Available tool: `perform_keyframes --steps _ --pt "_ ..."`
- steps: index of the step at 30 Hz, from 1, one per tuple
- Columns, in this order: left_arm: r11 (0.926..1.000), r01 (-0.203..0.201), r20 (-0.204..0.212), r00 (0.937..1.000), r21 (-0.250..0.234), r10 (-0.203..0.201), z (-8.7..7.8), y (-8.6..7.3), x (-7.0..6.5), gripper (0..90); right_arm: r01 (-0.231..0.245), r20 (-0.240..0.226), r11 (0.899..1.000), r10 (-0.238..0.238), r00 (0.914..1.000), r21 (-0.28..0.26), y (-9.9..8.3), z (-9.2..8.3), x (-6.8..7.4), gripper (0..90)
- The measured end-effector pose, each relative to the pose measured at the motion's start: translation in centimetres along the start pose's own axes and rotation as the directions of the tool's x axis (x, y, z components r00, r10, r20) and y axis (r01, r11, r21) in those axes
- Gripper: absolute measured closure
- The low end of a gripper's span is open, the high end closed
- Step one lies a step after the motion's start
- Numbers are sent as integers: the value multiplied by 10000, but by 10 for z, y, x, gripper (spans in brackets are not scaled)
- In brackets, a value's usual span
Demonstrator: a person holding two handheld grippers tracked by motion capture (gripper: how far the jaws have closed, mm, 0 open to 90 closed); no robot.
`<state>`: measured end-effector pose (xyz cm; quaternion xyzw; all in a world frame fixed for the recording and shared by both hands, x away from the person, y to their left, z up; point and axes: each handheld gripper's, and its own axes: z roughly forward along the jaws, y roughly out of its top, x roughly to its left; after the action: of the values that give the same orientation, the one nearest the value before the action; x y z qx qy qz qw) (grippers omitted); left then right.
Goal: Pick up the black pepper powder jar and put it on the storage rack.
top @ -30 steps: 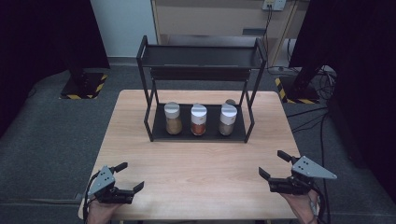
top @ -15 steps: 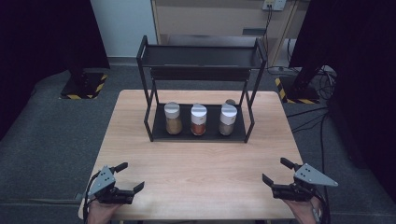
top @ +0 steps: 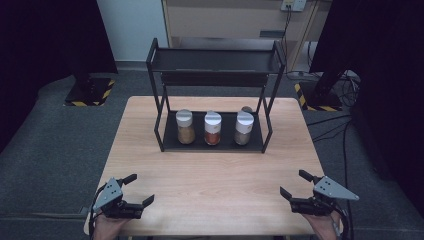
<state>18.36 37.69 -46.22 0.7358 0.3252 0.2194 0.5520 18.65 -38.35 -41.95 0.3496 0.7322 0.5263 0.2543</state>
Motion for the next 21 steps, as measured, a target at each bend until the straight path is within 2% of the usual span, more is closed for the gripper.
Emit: perform_keyframes --steps 21 --pt "10000 -38 15 10000 -20 38 0 0 0 10 -71 -145 9999 73 9999 139 0 2 -2 83"
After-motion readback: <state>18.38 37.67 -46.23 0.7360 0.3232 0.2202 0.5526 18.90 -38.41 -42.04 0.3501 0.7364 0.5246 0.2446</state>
